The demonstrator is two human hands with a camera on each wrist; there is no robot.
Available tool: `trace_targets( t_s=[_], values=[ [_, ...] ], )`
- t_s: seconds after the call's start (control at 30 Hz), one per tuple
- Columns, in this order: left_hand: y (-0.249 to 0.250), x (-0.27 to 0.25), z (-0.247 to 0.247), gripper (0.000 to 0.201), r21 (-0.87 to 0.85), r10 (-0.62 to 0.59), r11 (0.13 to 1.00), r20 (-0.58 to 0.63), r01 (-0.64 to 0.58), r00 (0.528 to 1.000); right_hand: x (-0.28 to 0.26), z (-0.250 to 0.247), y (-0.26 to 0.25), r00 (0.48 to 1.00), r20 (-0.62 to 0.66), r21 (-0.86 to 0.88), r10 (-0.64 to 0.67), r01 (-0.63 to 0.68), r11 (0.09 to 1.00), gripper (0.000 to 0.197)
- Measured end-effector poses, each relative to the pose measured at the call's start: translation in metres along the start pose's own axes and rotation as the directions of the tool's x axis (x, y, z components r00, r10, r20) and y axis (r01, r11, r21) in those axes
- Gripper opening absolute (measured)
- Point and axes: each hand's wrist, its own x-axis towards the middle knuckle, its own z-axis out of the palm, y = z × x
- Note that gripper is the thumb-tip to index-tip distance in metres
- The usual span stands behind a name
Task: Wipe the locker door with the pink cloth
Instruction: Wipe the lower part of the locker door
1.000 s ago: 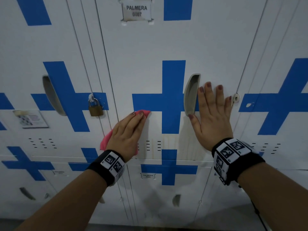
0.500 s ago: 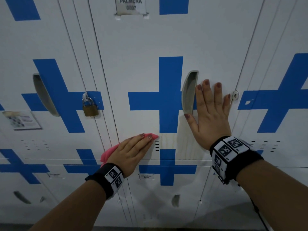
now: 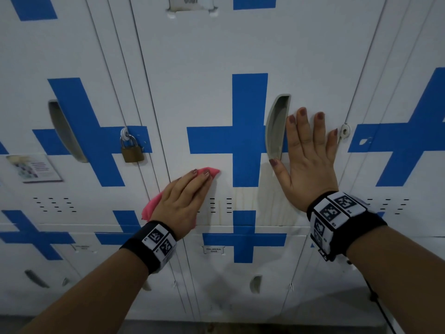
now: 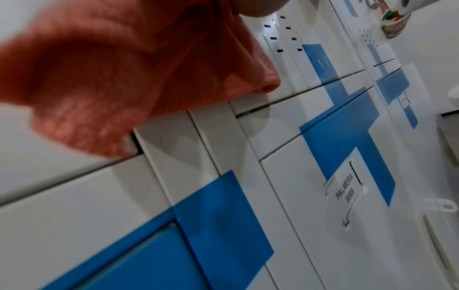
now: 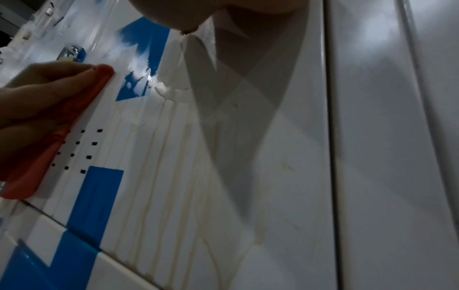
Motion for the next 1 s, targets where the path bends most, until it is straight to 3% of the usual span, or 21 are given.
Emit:
trace_targets(
  t_s=[0.13, 0.37, 0.5, 0.63, 0.77, 0.87, 1.0],
  values=[
    [-0.004, -0.006, 0.010, 0.104, 0.032, 0.121, 0.992, -0.025, -0.120, 0.992, 0.000, 0.000, 0.000, 1.000, 0.002, -0.007, 0.002, -0.002, 1.000, 0.071],
    [0.003, -0.026, 0.025, 0.115, 0.076, 0.289, 0.949, 0.179, -0.306, 0.941, 0.000, 0.002, 0.001, 1.000, -0.014, -0.014, -0.004, 0.004, 1.000, 0.072],
    [-0.001, -0.030, 0.029, 0.102, 0.069, 0.363, 0.922, 0.196, -0.382, 0.911, 0.000, 0.003, 0.001, 1.000, -0.019, -0.011, -0.004, 0.003, 1.000, 0.072],
    [-0.006, -0.025, 0.022, 0.104, 0.083, 0.326, 0.936, 0.161, -0.342, 0.931, 0.000, 0.003, 0.001, 1.000, -0.015, -0.010, -0.002, 0.001, 1.000, 0.072],
    [-0.005, -0.021, 0.018, 0.100, 0.086, 0.175, 0.980, 0.036, -0.177, 0.984, 0.000, 0.004, 0.001, 1.000, -0.012, -0.016, 0.001, -0.001, 1.000, 0.072],
    [0.003, -0.021, 0.022, 0.096, 0.069, 0.099, 0.993, -0.028, -0.097, 0.995, -0.001, 0.005, 0.001, 1.000, -0.022, -0.021, 0.003, -0.003, 1.000, 0.073],
    [-0.003, -0.027, 0.029, 0.084, 0.079, 0.229, 0.970, 0.030, -0.230, 0.973, 0.001, 0.005, 0.000, 0.999, -0.037, -0.020, 0.005, -0.006, 1.000, 0.073]
  ],
)
